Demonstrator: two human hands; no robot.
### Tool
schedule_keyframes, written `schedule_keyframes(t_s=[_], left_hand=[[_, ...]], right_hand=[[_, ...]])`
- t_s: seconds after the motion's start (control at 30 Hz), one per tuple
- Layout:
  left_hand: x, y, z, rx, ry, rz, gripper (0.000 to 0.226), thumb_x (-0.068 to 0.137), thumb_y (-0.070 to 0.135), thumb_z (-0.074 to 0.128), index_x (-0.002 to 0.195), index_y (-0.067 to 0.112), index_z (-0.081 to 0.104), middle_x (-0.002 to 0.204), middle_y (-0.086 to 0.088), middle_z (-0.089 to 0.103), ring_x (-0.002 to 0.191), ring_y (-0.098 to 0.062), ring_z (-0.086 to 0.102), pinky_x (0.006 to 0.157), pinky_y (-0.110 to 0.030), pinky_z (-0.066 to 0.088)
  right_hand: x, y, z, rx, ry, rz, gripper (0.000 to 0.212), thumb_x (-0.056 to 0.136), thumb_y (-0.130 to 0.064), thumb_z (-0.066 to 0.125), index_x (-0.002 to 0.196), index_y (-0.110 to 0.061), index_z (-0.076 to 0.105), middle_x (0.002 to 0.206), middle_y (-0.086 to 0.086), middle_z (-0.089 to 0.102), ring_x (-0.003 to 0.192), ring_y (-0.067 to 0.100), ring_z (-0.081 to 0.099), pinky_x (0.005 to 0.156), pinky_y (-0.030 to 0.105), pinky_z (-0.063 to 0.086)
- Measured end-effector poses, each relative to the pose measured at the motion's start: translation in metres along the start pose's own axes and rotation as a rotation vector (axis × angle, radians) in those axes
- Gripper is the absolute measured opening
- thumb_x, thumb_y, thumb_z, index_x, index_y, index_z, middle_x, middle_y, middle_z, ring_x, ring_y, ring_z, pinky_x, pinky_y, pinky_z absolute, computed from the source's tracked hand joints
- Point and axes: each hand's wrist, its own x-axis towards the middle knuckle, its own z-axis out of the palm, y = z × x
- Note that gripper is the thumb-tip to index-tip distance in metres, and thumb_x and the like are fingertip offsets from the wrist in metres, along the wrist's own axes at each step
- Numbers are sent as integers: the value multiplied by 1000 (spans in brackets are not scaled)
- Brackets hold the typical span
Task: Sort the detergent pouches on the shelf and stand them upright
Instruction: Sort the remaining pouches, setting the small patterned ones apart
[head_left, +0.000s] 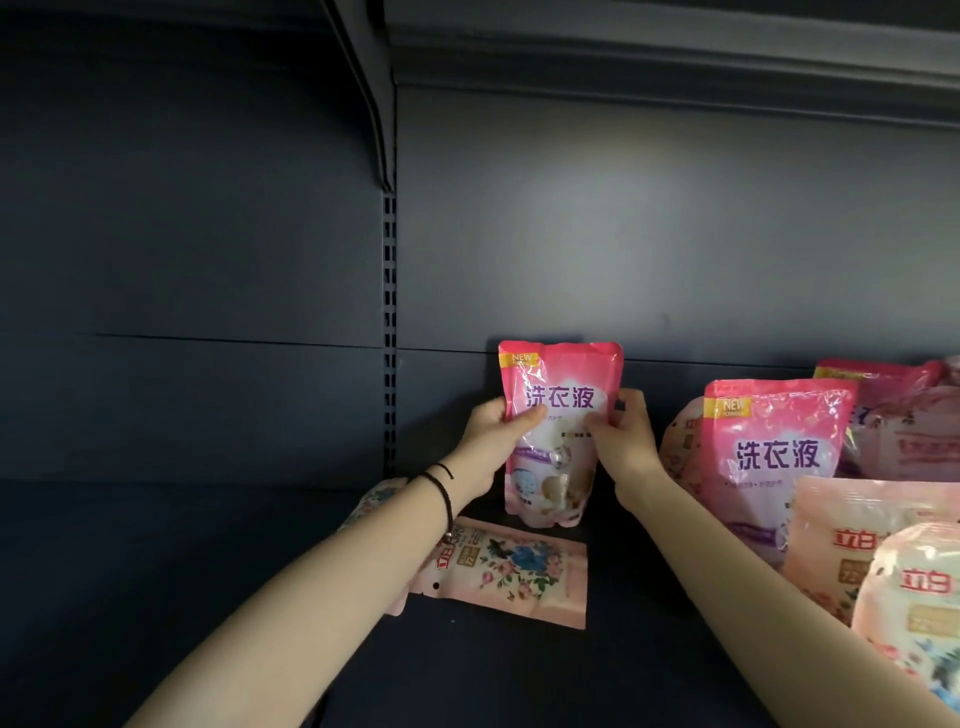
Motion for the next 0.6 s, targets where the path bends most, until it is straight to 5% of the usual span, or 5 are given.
schedule_keyframes(t_s=[0.2, 0.33, 0.43, 0.6], left_hand=[[-13, 27, -35, 699, -105, 158, 17, 89, 38, 64, 100, 25, 67, 90, 19, 64, 79, 7, 58, 59, -6, 43], [-38, 38, -66, 1047, -122, 201, 37, 86, 52, 59, 113, 27, 64, 105, 10, 65, 92, -7, 61, 80, -30, 54], [-61, 42, -83, 1448, -196, 285, 44, 84, 63, 51, 114, 32, 61, 106, 10, 64, 90, -10, 60, 72, -29, 51], [-90, 37, -103, 1841, -302, 452, 52, 83, 66, 42, 115, 29, 60, 102, 5, 65, 101, -18, 58, 83, -34, 41]], right_hand=[[-22, -32, -16, -435, 116, -454, 43, 80, -1, 61, 119, -9, 44, 121, 11, 42, 105, 31, 51, 81, 35, 44], [-45, -44, -14, -880, -126, -703, 37, 84, -16, 63, 119, -17, 51, 123, 3, 49, 103, 25, 55, 71, 32, 48], [-60, -45, -2, -1110, -361, -734, 28, 87, -25, 60, 114, -20, 54, 114, -1, 55, 97, 23, 60, 71, 37, 54], [-70, -37, 19, -1365, -657, -752, 28, 89, -38, 57, 113, -24, 54, 111, -1, 57, 97, 20, 58, 78, 37, 53]])
